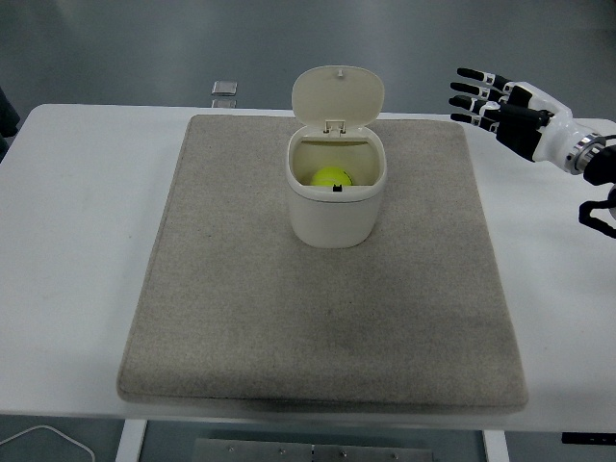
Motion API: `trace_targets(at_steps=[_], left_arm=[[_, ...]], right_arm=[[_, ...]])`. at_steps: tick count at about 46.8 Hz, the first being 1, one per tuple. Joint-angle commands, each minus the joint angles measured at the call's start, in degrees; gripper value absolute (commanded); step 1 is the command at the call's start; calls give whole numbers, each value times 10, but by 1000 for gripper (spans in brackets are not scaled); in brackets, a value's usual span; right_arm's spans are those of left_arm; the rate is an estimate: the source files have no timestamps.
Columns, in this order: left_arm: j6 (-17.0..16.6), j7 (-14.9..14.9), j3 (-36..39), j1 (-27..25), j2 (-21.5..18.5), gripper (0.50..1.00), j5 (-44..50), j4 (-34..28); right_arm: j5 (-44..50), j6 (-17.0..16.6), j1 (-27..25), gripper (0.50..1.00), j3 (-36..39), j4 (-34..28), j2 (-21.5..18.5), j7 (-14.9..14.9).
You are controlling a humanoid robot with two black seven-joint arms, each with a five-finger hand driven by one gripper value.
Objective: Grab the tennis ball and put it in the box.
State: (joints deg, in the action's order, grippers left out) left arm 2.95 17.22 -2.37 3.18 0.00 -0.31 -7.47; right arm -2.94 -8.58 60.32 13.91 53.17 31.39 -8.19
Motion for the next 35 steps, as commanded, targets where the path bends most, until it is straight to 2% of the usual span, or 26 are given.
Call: trace_targets(at_steps=[1,7,9,10,35], left_arm=[[0,0,0,0,0,992,0,0],[0,0,0,0,0,992,0,0],[-1,0,0,0,0,992,0,0],[0,0,0,0,0,992,0,0],[0,0,0,0,0,992,0,0]], right_arm=[[-39,26,-1,860,9,-5,-6,19],[-73,52,-1,868,11,-5,-6,23],[-73,55,-1,931,11,-5,-6,20],[-71,56,0,934,11,-5,-6,18],[-69,50,-4,934,10,-5,-7,17]])
